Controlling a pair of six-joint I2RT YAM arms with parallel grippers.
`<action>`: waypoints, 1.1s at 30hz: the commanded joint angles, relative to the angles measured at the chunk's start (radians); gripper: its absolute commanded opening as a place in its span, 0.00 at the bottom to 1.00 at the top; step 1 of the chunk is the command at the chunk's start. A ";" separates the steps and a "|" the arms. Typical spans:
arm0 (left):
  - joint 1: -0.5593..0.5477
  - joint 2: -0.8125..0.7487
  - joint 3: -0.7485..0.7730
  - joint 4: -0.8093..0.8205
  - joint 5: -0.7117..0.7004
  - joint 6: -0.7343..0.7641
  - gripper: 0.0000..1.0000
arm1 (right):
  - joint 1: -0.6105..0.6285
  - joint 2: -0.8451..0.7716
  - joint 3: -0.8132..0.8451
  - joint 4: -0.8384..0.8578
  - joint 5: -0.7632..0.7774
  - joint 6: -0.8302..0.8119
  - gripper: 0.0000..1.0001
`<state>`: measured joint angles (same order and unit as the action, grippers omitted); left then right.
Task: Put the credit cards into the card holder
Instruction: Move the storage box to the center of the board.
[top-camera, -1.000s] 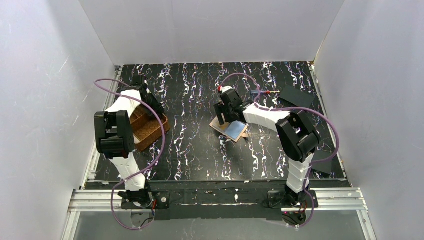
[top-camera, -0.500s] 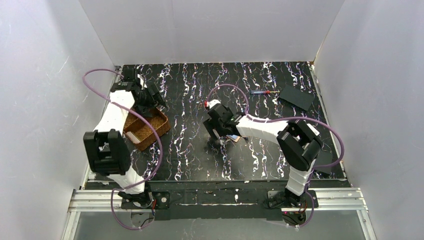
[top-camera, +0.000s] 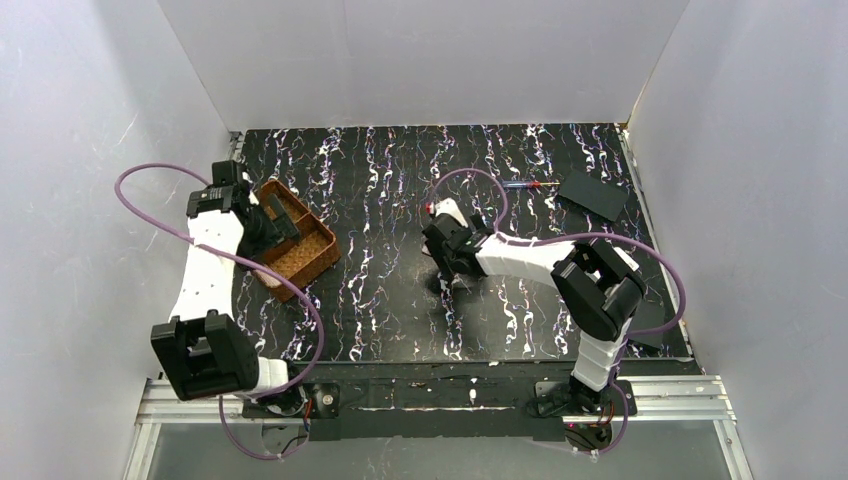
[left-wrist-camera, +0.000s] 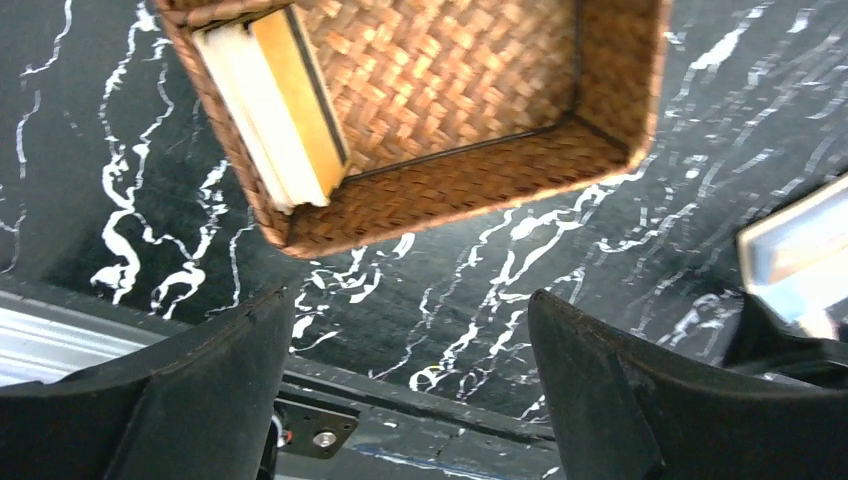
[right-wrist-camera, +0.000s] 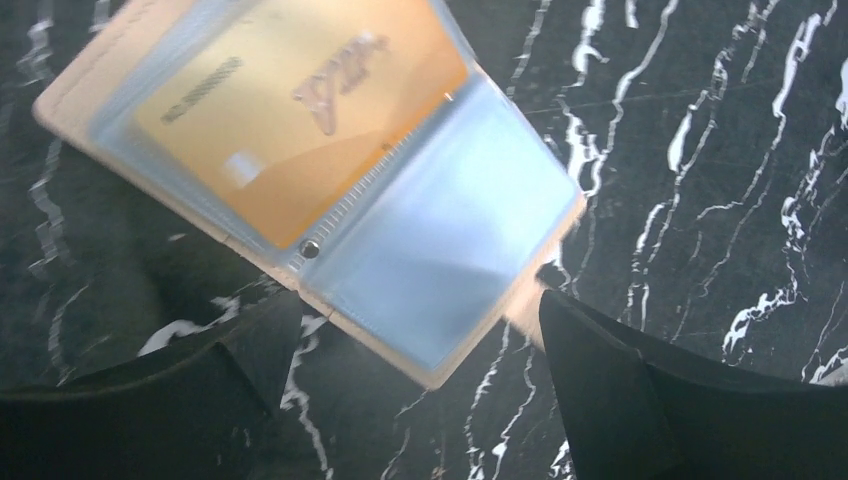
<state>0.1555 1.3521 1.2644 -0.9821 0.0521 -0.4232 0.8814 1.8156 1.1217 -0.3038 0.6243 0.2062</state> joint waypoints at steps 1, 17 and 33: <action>0.016 0.084 0.016 -0.083 -0.088 -0.006 0.83 | -0.075 0.021 -0.007 0.003 0.014 0.025 0.98; 0.033 0.269 -0.025 -0.054 -0.309 -0.157 0.98 | -0.075 0.002 -0.007 0.026 -0.109 0.010 0.98; 0.050 0.376 -0.035 0.063 -0.408 -0.126 0.91 | -0.073 0.011 -0.008 0.035 -0.168 0.004 0.98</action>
<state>0.1974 1.7298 1.2369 -0.9386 -0.2840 -0.5571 0.7998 1.8164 1.1217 -0.2584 0.5014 0.2092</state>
